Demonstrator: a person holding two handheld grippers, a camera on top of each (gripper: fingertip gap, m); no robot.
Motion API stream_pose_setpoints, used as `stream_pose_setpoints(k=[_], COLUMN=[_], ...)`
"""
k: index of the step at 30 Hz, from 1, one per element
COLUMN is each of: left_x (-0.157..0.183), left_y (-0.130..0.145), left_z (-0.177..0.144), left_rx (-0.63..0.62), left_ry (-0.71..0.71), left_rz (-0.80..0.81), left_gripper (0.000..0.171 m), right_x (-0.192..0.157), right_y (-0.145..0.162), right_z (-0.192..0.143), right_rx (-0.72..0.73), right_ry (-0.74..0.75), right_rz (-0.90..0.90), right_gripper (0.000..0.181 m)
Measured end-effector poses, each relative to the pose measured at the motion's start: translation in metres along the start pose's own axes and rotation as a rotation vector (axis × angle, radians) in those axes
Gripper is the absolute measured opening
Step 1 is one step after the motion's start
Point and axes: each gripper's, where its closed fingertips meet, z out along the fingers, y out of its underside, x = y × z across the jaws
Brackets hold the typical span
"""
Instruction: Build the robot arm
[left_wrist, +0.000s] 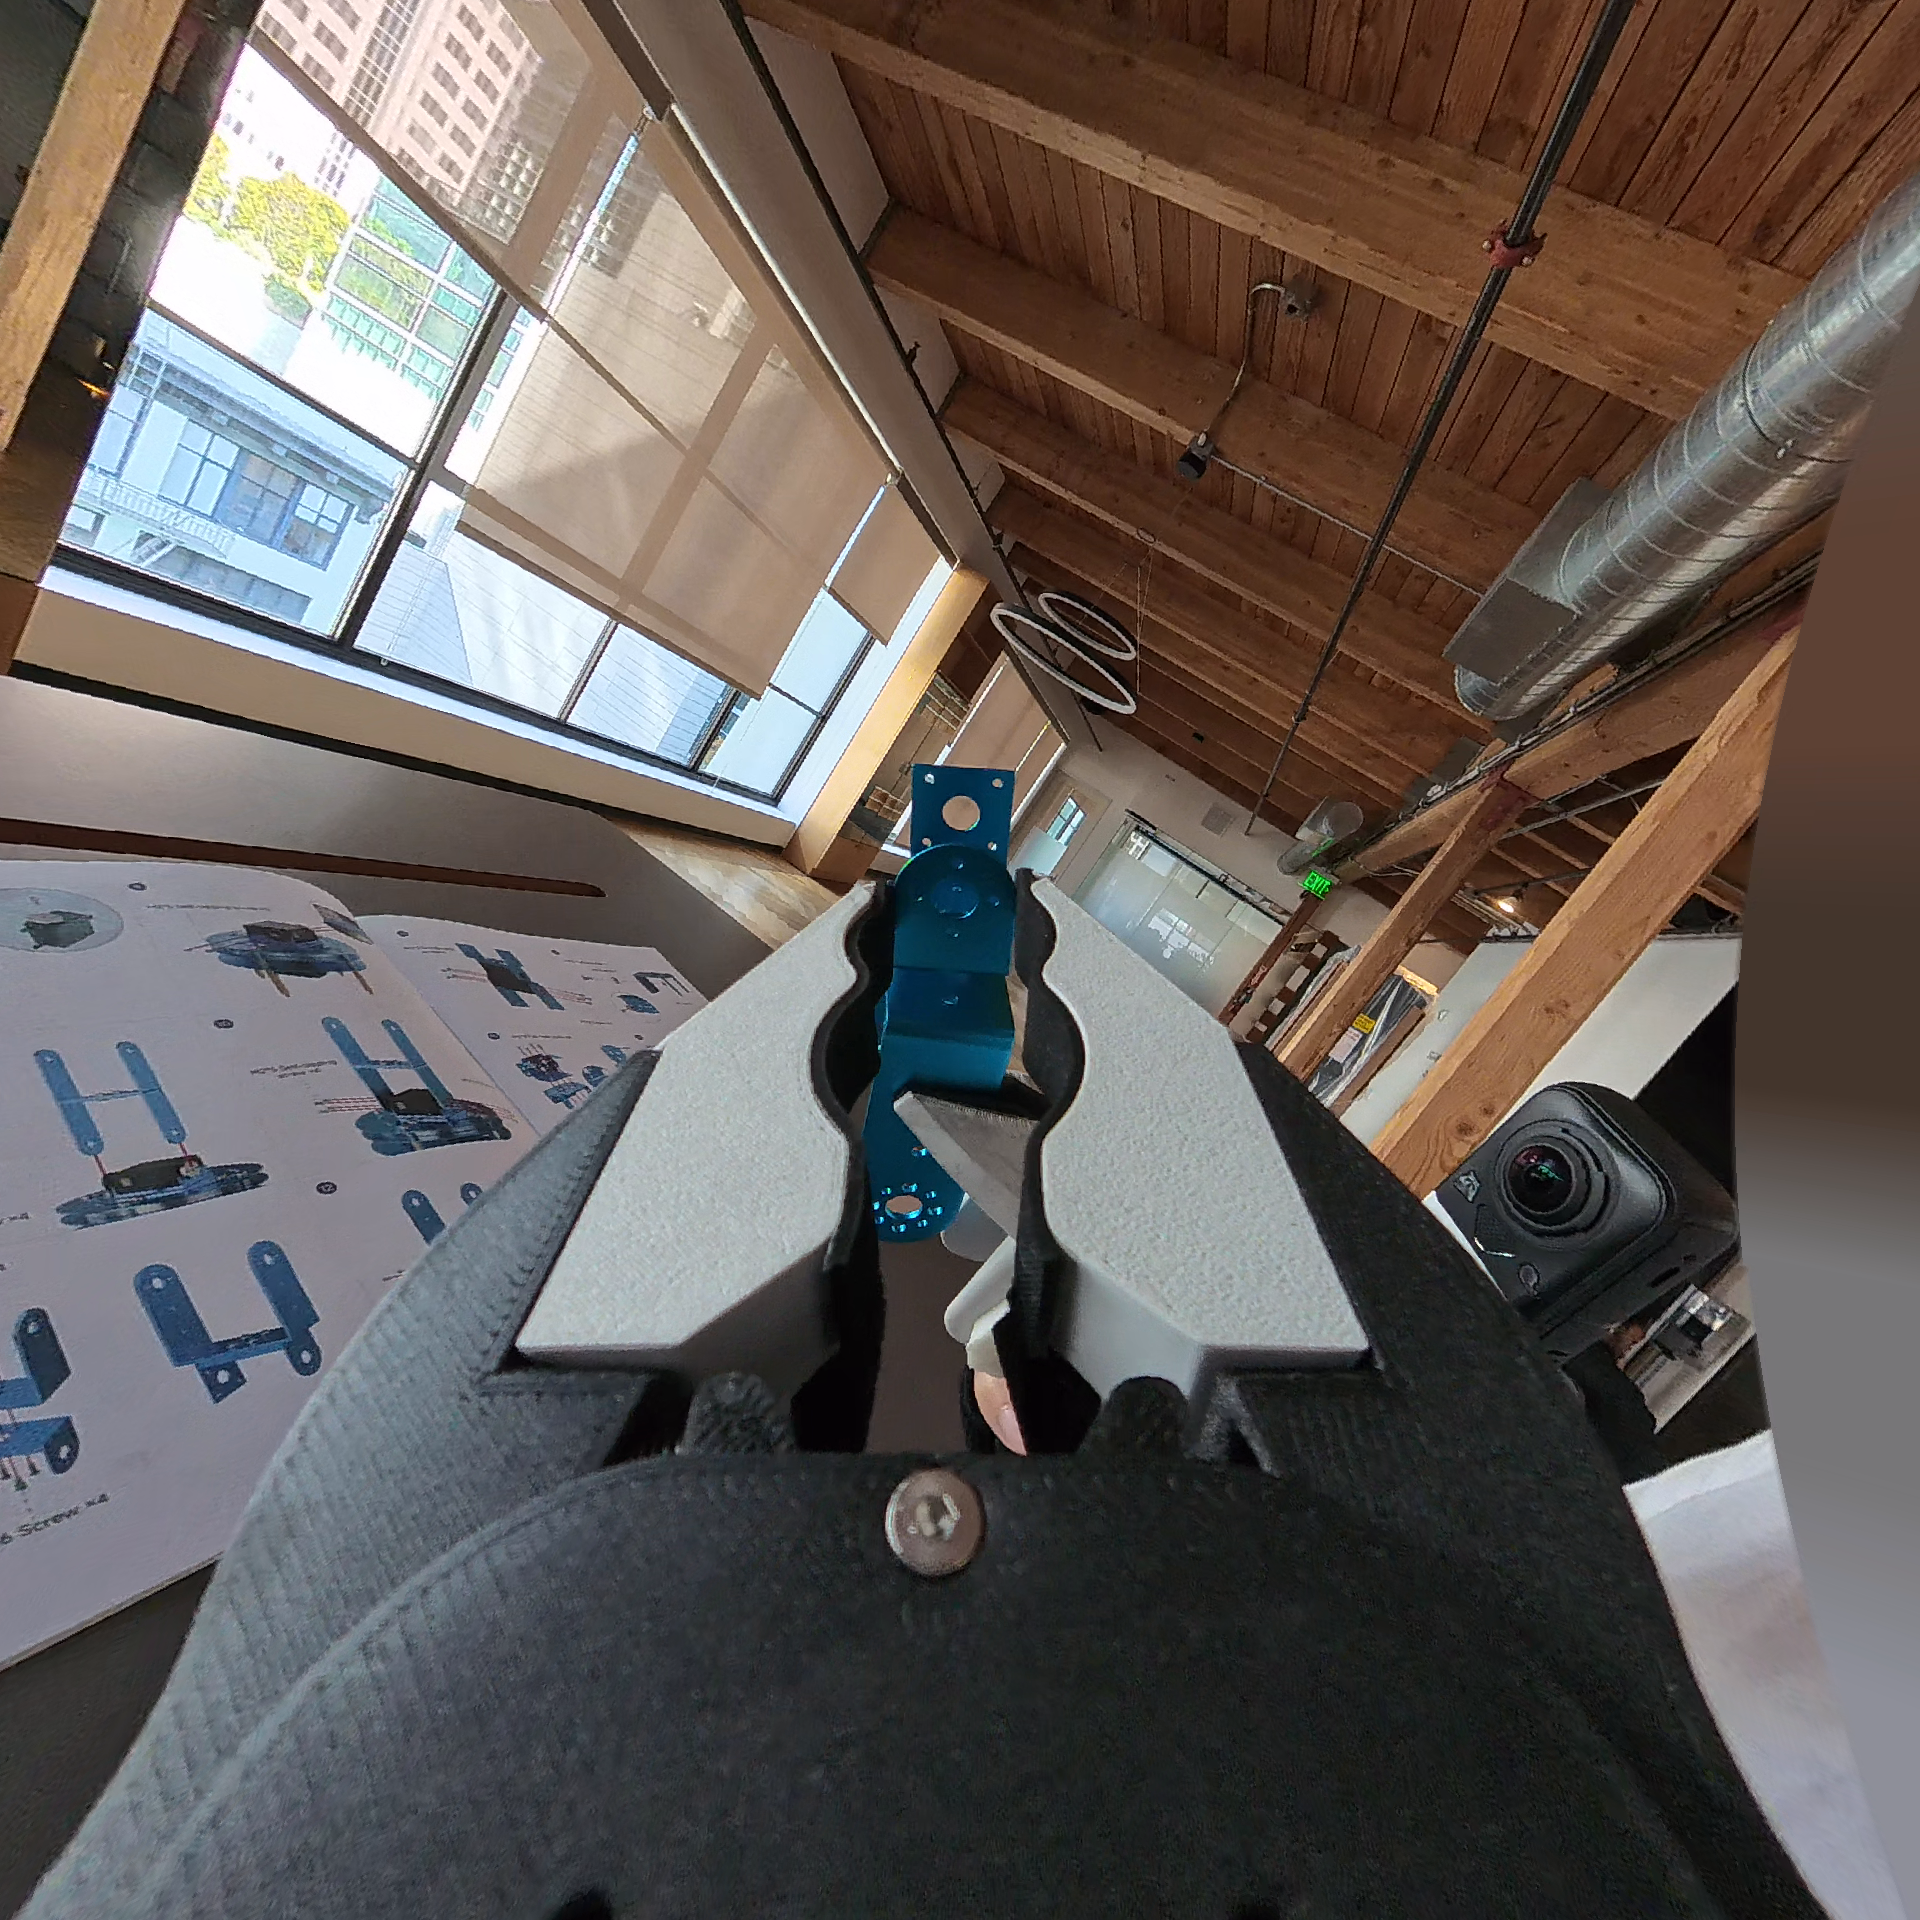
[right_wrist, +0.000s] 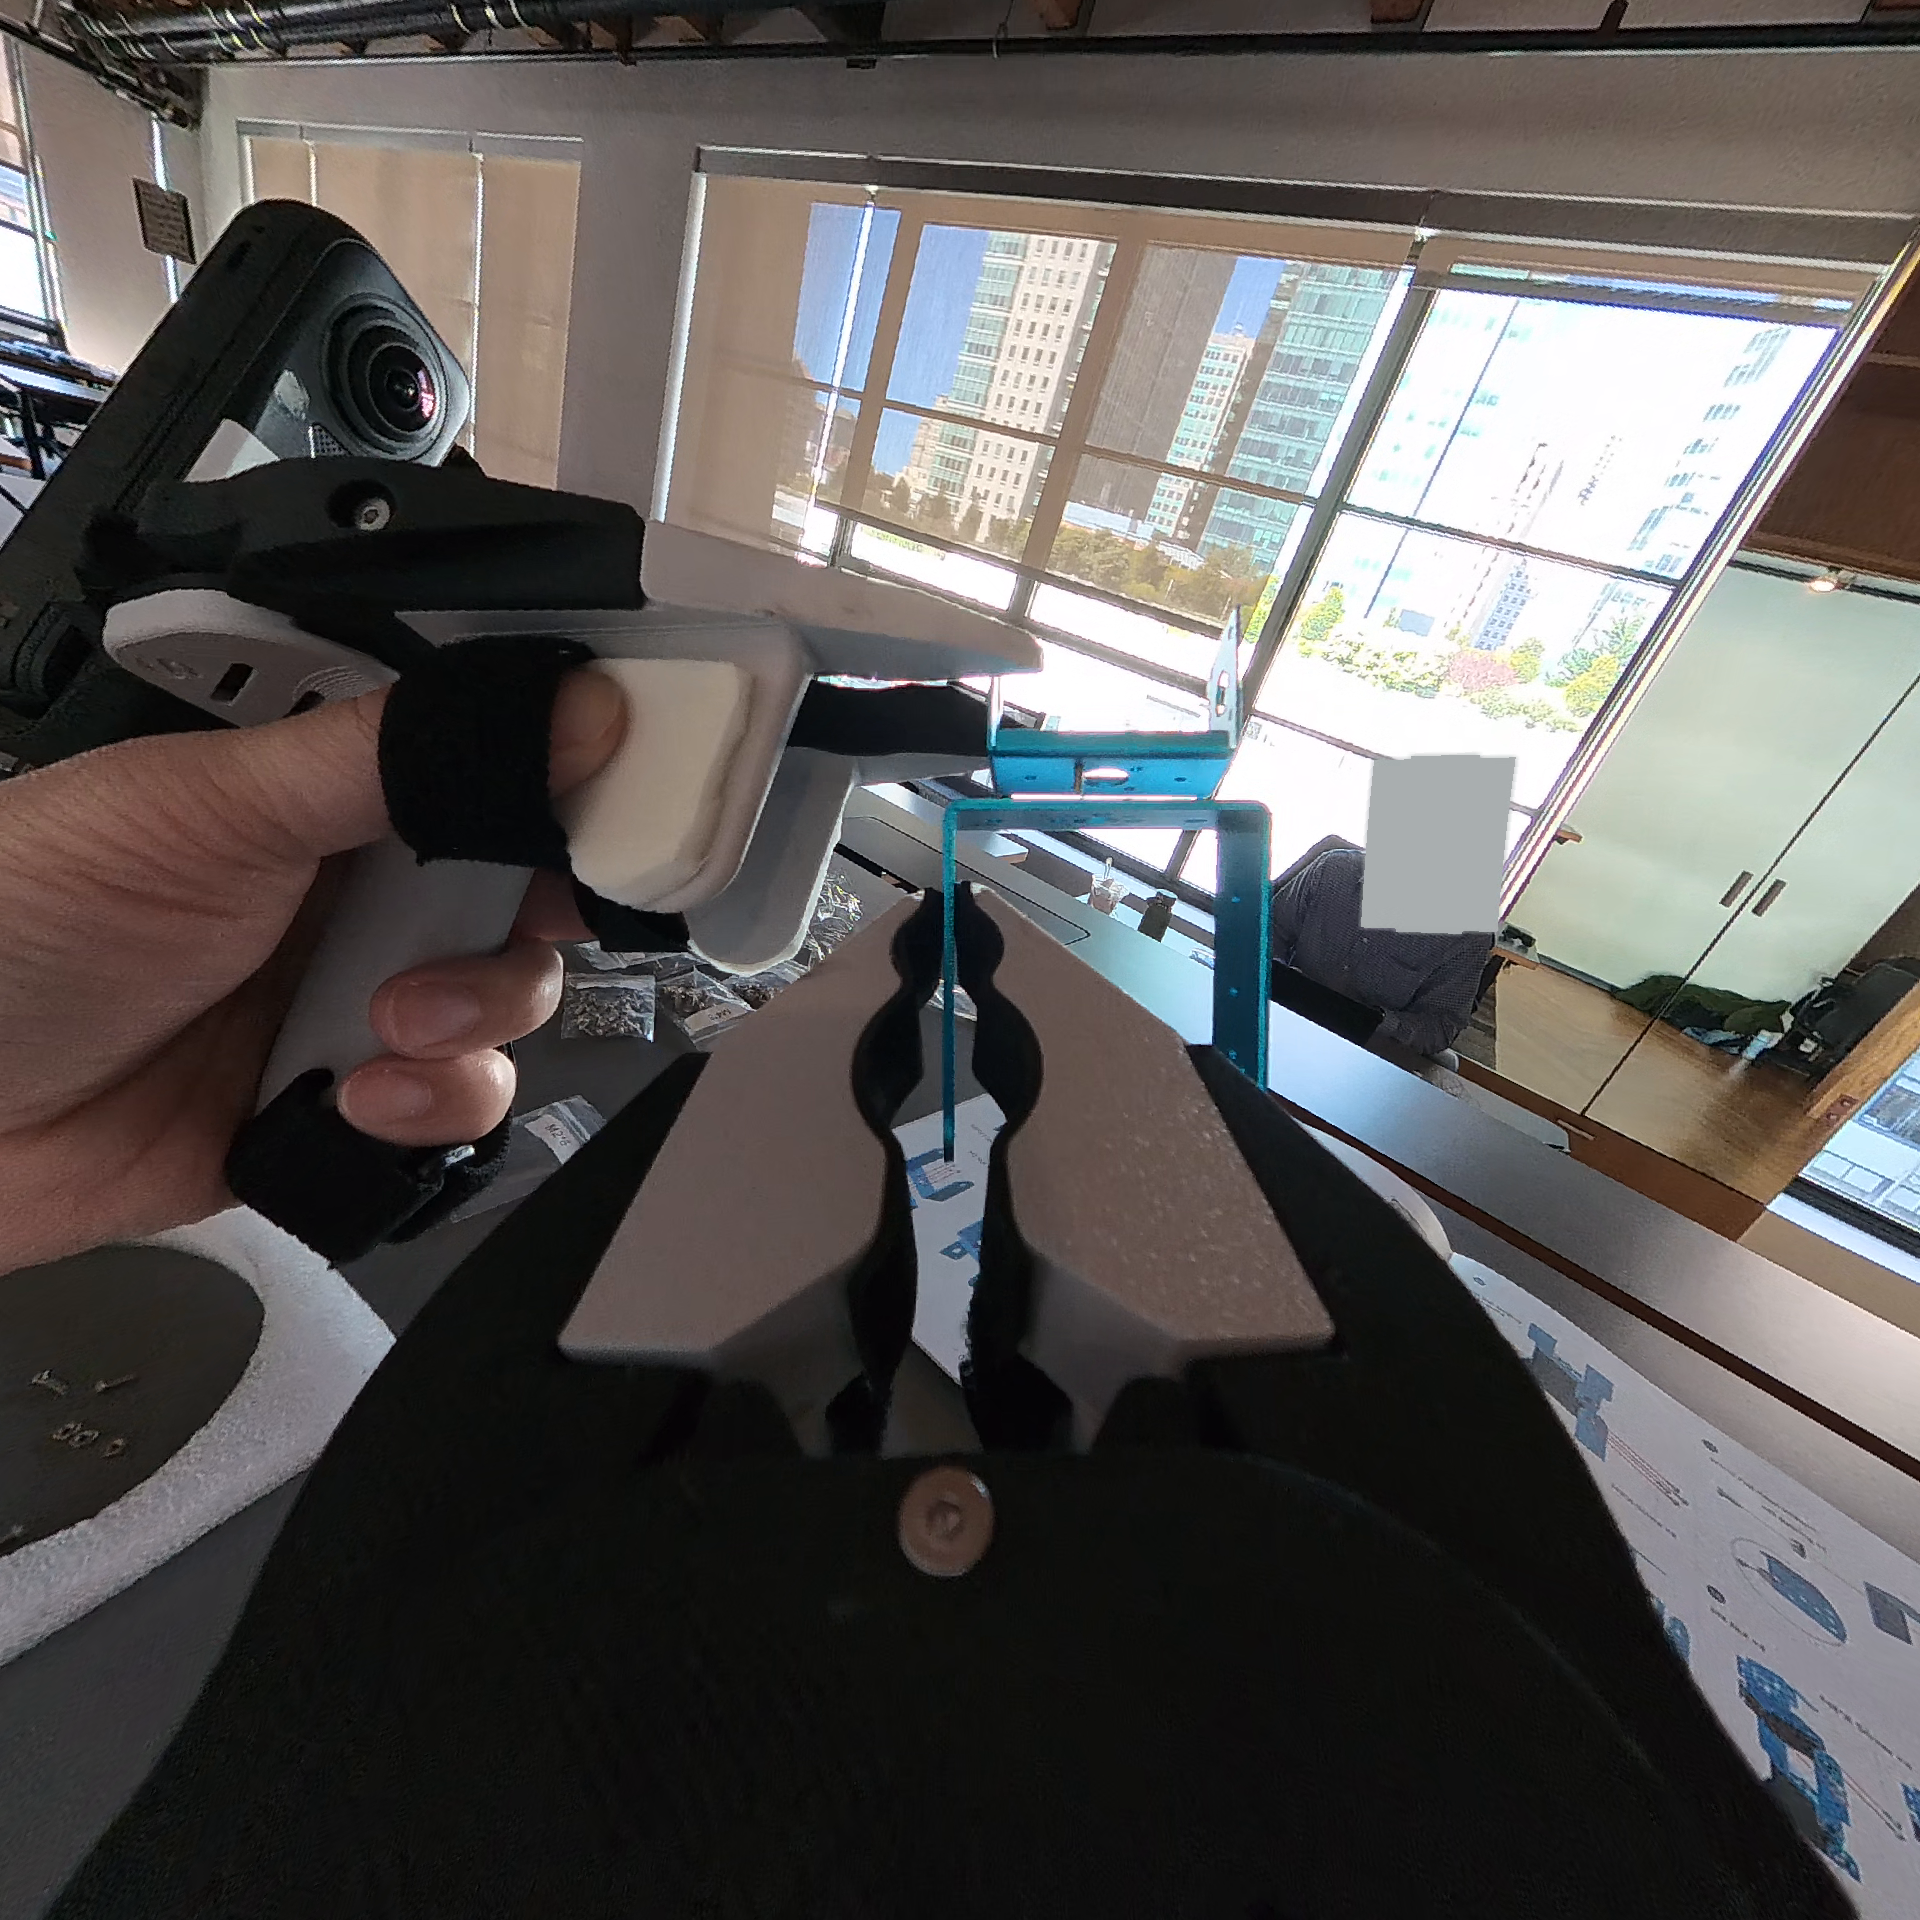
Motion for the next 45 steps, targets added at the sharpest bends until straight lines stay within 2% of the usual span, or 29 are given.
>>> stream_pose_setpoints(k=[29, 45], left_x=[-0.0038, 0.0031], left_y=[0.0055, 0.0083], left_z=[0.0005, 0.004], left_rx=[-0.02, -0.041], left_ry=[-0.011, -0.013], left_rz=[0.006, 0.083], left_gripper=[0.022, 0.022], right_x=[0.0026, 0.009], right_y=[0.0008, 0.0019], right_z=[0.0033, 0.0031], right_rx=[-0.004, 0.011], right_ry=[0.006, 0.035], right_rz=[-0.001, -0.024], right_gripper=[0.0, 0.0])
